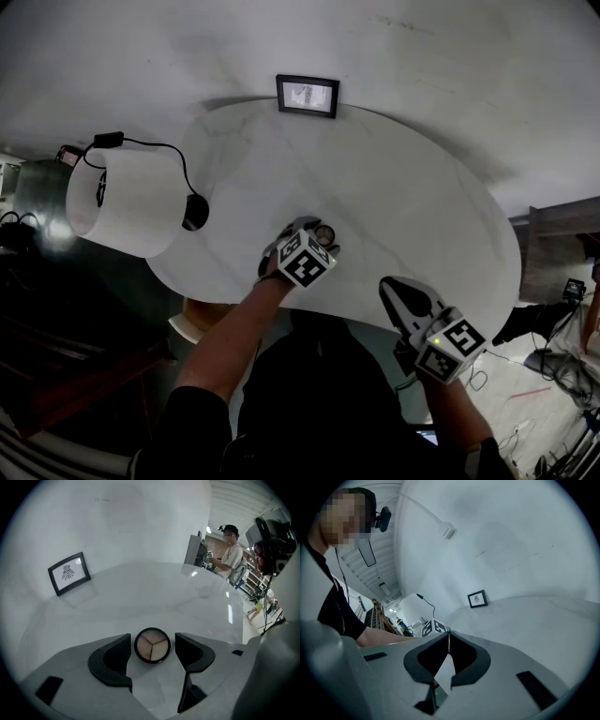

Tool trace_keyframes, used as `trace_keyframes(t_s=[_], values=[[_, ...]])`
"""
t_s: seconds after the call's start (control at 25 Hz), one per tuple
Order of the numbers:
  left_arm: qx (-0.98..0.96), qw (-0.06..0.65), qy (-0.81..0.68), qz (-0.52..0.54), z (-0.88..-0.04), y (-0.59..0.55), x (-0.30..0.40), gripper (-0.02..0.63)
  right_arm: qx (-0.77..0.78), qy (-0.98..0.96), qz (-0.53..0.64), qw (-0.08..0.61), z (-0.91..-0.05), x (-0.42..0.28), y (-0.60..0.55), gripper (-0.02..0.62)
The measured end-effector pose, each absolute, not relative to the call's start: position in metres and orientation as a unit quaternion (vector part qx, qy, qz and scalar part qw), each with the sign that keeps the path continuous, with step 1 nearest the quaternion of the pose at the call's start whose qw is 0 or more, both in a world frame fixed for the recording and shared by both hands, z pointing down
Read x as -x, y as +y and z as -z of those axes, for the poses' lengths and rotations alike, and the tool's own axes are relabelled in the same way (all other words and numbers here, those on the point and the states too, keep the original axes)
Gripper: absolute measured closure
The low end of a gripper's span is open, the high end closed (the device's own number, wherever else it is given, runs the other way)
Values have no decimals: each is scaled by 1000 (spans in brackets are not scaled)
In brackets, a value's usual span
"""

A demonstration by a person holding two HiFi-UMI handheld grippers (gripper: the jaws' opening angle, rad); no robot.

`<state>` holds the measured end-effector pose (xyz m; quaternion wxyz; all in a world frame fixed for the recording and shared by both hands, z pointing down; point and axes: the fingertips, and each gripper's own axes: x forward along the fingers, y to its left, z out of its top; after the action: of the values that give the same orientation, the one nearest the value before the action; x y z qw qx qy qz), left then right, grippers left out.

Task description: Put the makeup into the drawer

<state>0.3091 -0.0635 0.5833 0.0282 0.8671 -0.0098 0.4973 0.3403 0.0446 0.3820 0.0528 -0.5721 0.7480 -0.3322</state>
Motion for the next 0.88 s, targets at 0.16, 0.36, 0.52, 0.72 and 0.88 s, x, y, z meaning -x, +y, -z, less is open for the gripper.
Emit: trace_keyframes(t_s=[0.16,0.36,0.52,0.72,0.88], values=[[-867,23,-8,-498,-582,-62,-310,328,570,750,331,58,-380,-341,45,578],[-866,23,-12,-499,-582,-57,-312,367,570,749,332,58,-378,-344,48,578],[-870,28,-23,-492,-573,-55,-307,370,564,756,327,53,-377,-344,47,578],[-883,30,-42,-467,-540,-52,-285,370,545,775,317,30,-376,-327,40,578],[-888,40,-83,-450,-512,-53,-241,371,509,802,314,9,-371,-290,24,578]])
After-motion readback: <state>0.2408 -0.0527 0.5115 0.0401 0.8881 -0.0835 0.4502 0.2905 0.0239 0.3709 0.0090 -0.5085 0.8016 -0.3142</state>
